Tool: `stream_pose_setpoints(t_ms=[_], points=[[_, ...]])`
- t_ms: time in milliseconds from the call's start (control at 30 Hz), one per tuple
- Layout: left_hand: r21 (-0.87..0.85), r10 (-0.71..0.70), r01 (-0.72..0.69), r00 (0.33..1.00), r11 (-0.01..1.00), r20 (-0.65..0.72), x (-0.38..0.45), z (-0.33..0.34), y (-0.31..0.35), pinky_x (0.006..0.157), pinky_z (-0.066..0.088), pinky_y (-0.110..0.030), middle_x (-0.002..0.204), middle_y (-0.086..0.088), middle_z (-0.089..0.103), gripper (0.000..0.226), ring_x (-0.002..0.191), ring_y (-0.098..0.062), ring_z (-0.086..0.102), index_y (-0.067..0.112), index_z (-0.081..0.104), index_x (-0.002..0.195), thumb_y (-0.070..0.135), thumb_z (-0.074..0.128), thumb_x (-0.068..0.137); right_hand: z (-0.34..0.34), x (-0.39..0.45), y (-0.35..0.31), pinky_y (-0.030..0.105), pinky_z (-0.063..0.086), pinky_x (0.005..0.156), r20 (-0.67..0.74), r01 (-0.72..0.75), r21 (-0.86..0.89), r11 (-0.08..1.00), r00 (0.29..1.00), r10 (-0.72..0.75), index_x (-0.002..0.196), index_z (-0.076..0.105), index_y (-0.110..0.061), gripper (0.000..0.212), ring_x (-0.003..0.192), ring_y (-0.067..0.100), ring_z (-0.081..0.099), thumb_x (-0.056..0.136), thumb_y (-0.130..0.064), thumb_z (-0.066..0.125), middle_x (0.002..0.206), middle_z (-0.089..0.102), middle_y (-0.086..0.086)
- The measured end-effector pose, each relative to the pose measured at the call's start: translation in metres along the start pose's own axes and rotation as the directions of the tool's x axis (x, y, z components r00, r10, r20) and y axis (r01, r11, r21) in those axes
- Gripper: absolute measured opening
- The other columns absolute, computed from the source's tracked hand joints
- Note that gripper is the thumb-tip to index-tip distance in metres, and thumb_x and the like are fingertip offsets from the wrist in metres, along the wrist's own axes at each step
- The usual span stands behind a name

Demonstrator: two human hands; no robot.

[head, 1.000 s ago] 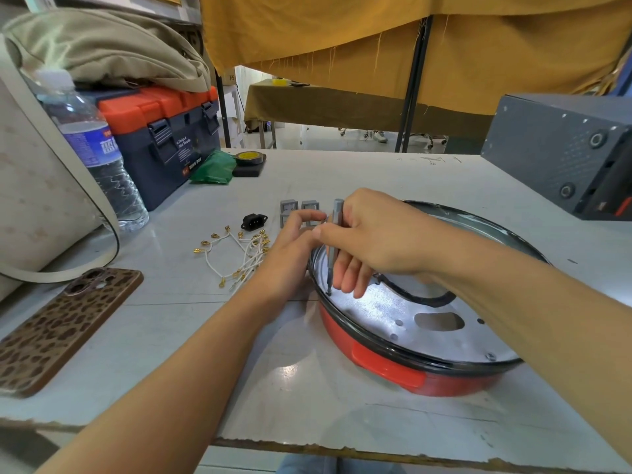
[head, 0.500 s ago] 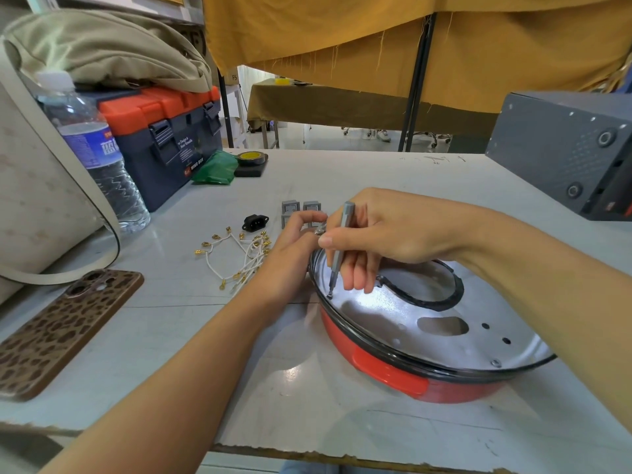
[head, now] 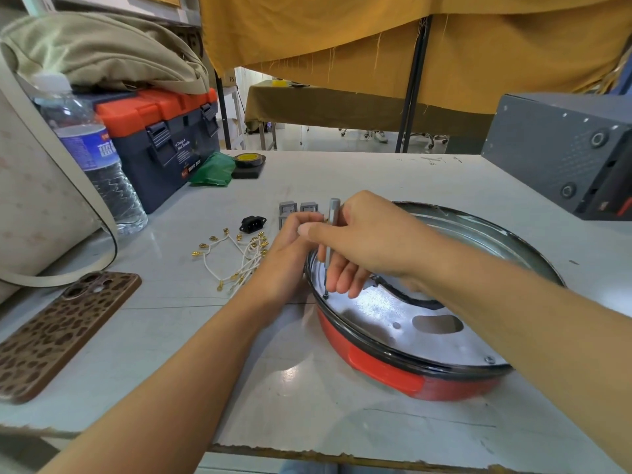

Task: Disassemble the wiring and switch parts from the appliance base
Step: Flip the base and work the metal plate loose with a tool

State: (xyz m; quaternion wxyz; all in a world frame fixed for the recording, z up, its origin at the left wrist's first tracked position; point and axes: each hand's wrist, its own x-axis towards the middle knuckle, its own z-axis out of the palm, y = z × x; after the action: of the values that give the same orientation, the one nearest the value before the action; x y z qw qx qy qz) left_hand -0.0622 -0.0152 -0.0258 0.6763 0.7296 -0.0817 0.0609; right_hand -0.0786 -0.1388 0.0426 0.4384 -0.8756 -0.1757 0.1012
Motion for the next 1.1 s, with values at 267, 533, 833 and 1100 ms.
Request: stream_pose_setpoints(t_ms=[267, 533, 833, 1100], points=[[0.016, -0.006, 0.006, 1.0, 1.0, 0.011, 0.001, -0.001, -0.001, 0.066, 0.05, -0.014, 0.084, 0.008, 0.068, 0.021, 0.077, 0.002, 0.064, 0.019, 0.051, 0.114, 0.018, 0.041, 0.096, 0.001, -0.004, -0.007, 0.017, 0.042, 0.033, -0.067, 0.046, -0.389, 0.92, 0.995, -0.078, 0.055, 0.052, -0.005, 0.042, 0.03, 0.017, 0.054, 0.094, -0.017, 0.04, 0.045, 0.063, 0.009], [0.005, -0.005, 0.005, 1.0, 1.0, 0.025, 0.001, -0.002, 0.0, 0.06, 0.047, -0.008, 0.087, 0.002, 0.062, 0.016, 0.069, 0.007, 0.059, 0.02, 0.051, 0.105, 0.013, 0.042, 0.094, 0.0, -0.002, -0.005, 0.013, 0.04, 0.035, 0.044, 0.055, -0.259, 0.964, 0.998, -0.045, 0.053, 0.053, -0.004, 0.044, 0.039, 0.02, 0.061, 0.094, -0.011, 0.042, 0.055, 0.068, 0.012], [0.026, 0.03, -0.031, 0.999, 0.999, 0.04, 0.002, -0.003, -0.002, 0.058, 0.046, -0.008, 0.077, 0.009, 0.062, 0.015, 0.066, 0.008, 0.059, 0.017, 0.051, 0.105, 0.013, 0.038, 0.097, -0.015, 0.001, -0.002, 0.025, 0.056, 0.054, 0.214, 0.123, -0.193, 0.974, 0.973, -0.08, 0.078, 0.06, 0.003, 0.033, 0.058, 0.024, 0.067, 0.098, -0.021, 0.049, 0.064, 0.069, 0.014], [0.044, -0.009, 0.008, 1.0, 0.999, 0.017, 0.003, -0.003, -0.002, 0.056, 0.046, -0.009, 0.08, 0.008, 0.066, 0.021, 0.067, 0.006, 0.06, 0.02, 0.053, 0.111, 0.014, 0.041, 0.095, -0.022, 0.0, -0.003, 0.023, 0.048, 0.049, 0.288, 0.139, -0.147, 0.979, 0.953, -0.092, 0.084, 0.061, 0.0, 0.021, 0.042, 0.006, 0.052, 0.097, -0.014, 0.051, 0.056, 0.06, 0.005]])
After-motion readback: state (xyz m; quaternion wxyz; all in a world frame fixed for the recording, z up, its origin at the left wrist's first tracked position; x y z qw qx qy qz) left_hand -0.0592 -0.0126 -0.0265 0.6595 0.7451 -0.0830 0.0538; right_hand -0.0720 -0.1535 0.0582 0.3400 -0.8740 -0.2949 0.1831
